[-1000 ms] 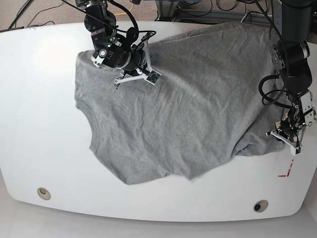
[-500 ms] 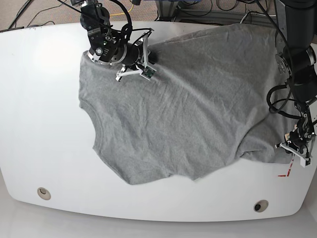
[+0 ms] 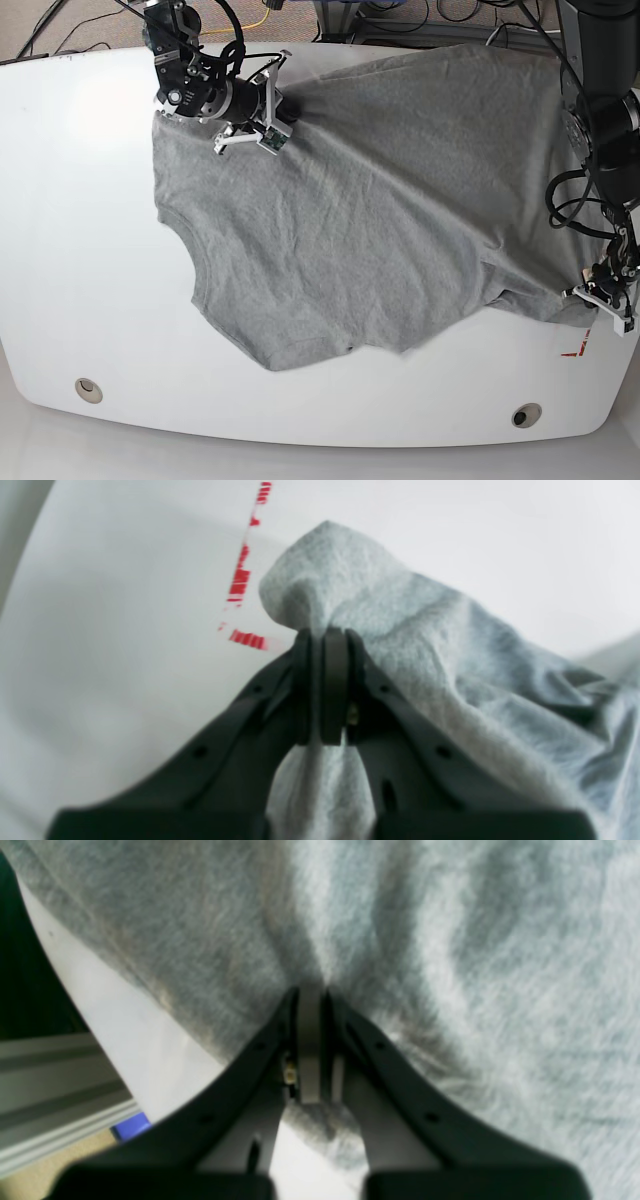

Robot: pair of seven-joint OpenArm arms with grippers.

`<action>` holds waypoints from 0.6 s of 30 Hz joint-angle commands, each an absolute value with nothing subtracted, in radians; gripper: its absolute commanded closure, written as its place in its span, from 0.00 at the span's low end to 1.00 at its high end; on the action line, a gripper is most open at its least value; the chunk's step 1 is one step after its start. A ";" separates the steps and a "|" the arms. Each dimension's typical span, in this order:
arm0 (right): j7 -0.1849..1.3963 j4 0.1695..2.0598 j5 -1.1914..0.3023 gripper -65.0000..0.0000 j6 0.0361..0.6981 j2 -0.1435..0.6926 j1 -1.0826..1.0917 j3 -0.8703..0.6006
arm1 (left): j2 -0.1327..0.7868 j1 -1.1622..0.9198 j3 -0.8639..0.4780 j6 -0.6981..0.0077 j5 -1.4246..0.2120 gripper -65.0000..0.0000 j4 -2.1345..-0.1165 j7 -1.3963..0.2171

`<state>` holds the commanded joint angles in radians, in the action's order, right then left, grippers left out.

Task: Layout the t-shirt on the table in an organized manner, then fold the t-shirt properly
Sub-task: 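Pinch the shirt with the right gripper and drag it toward the robot, then release the left gripper and move it to the shirt's shoulder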

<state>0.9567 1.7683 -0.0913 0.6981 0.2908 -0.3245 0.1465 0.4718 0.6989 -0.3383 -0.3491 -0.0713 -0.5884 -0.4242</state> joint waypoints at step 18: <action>0.958 1.810 -0.091 0.97 0.698 0.297 -0.349 0.147 | 0.503 0.768 -0.338 -0.427 -0.073 0.75 -0.590 -0.510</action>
<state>0.9582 1.8098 -0.0913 0.6981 0.2969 -0.3491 0.1465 0.5025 0.7679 -0.3383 -0.4273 -0.0729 -0.5900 -0.5102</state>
